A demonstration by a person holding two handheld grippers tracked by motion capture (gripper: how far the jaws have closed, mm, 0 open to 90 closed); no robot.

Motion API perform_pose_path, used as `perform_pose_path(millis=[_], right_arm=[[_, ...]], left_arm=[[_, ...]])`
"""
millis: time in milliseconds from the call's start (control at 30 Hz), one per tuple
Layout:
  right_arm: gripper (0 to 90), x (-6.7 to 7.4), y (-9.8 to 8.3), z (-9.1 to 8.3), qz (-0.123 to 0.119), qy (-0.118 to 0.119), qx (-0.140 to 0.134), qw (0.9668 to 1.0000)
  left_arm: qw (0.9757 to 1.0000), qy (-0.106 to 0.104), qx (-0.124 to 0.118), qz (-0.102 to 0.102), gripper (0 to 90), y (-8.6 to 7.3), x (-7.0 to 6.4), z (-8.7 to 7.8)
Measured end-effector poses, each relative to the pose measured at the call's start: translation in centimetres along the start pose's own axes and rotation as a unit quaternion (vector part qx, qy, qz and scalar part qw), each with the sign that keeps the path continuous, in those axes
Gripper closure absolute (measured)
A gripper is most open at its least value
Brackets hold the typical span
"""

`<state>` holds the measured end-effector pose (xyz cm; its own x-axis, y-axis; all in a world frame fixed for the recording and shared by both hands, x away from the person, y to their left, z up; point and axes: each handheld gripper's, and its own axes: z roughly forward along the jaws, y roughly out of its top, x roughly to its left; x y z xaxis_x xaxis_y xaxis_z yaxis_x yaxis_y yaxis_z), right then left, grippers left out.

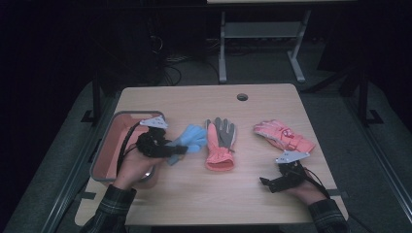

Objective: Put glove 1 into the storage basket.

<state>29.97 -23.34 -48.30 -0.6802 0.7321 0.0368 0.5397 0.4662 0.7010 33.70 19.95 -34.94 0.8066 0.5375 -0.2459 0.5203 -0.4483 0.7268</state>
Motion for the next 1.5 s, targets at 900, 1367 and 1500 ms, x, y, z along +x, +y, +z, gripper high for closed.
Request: perform_pose_path(millis=[900,1367,1500], right_arm=[[0.8,0.0,0.0,0.0,-0.001,0.0,0.0,1.0],[0.8,0.0,0.0,0.0,-0.006,0.0,0.0,1.0],[0.8,0.0,0.0,0.0,-0.006,0.001,-0.001,1.0]], left_arm=[[0.9839,0.151,0.017,-0.093,77.6,-5.3,8.7,-5.3],[0.9749,0.165,0.063,-0.136,77.0,-7.9,11.8,-3.4],[0.9727,0.16,0.086,-0.144,75.7,-8.3,12.2,-2.7]])
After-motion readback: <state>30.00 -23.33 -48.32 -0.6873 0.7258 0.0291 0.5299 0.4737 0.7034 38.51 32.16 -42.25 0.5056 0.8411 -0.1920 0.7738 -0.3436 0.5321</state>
